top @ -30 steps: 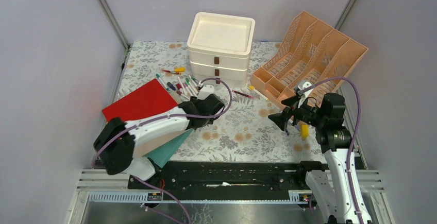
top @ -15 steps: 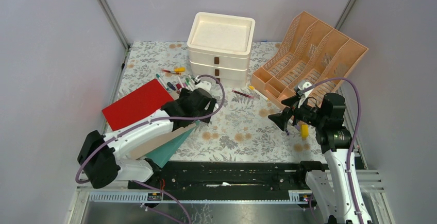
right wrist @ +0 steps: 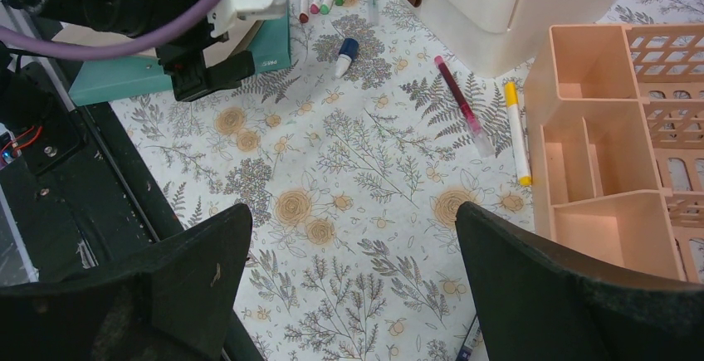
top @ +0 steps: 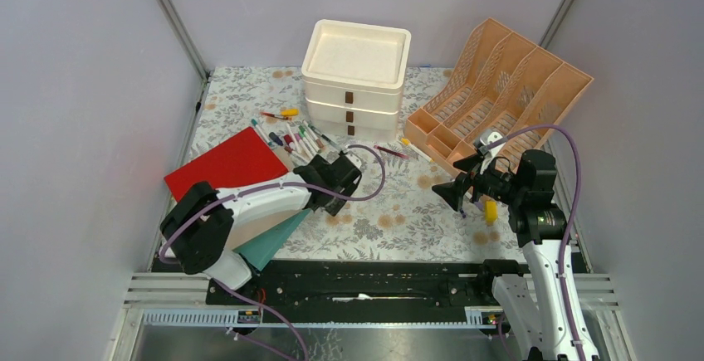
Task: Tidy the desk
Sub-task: Pick up the folder from the center of the board.
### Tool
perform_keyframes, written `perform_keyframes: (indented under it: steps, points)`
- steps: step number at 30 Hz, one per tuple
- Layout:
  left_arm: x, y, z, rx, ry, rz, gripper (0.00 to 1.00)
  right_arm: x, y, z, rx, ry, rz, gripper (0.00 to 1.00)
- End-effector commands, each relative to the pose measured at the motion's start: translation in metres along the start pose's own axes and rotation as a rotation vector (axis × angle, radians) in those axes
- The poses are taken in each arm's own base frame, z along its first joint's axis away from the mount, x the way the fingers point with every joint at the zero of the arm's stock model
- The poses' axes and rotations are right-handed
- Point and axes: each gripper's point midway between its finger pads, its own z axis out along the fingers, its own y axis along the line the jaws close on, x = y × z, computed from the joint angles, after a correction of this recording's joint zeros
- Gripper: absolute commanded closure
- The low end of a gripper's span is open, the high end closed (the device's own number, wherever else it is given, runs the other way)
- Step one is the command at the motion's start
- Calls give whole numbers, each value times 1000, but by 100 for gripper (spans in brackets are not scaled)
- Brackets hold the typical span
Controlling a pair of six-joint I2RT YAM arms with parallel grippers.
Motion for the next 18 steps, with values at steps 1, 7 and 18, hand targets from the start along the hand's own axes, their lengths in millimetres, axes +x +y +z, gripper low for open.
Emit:
perform_keyframes:
  steps: [1, 7, 18]
  points:
    - [2, 10, 10, -77, 1, 92, 7, -7, 5, -2, -21, -22, -31, 0]
    - [17, 13, 20, -114, 51, 153, 17, -7, 7, -3, -26, -27, -35, 0]
    - [33, 12, 28, -116, 118, 211, 52, -9, 10, -3, -38, -33, -39, 0]
